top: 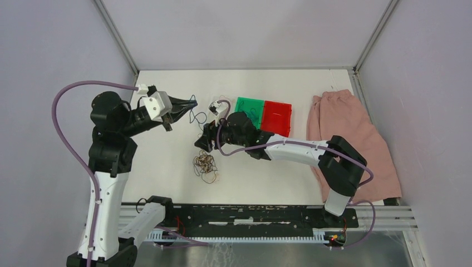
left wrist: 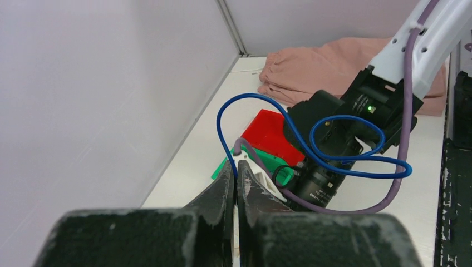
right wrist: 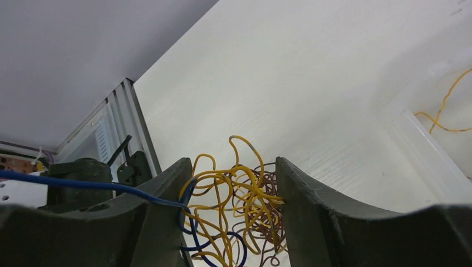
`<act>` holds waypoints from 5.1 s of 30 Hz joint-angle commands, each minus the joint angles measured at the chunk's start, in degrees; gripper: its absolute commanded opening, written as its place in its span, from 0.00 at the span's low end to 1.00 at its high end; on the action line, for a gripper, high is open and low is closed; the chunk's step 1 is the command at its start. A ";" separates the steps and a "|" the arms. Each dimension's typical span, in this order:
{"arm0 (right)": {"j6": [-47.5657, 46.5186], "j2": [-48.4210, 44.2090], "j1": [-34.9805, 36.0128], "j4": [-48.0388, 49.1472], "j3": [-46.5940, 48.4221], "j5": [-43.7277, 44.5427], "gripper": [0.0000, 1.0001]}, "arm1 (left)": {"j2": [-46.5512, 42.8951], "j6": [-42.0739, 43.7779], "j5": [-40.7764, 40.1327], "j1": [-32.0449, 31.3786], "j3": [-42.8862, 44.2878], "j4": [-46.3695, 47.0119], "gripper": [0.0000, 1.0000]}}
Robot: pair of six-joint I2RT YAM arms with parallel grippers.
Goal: Untangle the cables
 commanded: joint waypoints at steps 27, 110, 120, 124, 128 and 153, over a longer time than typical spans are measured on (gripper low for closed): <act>-10.24 3.07 0.26 -9.55 0.69 4.67 0.47 | 4.13 -4.77 -0.06 0.21 23.29 13.34 0.03; -24.93 -9.82 -0.20 -67.43 11.51 6.51 0.98 | -4.64 -4.95 -7.65 0.15 -2.60 28.98 0.03; -21.22 -9.58 -1.45 -78.73 14.57 8.63 0.93 | -4.73 -5.57 -7.62 0.18 -1.74 28.98 0.03; -22.94 -9.21 -0.50 -86.11 16.41 13.55 0.92 | -4.75 -4.62 -7.74 0.15 -1.59 27.96 0.03; -19.14 -4.84 1.22 -92.92 19.26 42.49 0.91 | -4.35 -5.27 -7.39 0.15 -1.42 28.29 0.03; -27.96 -38.44 11.65 -39.27 -2.63 27.82 0.96 | -5.71 -22.29 -6.88 0.16 -9.17 28.78 0.03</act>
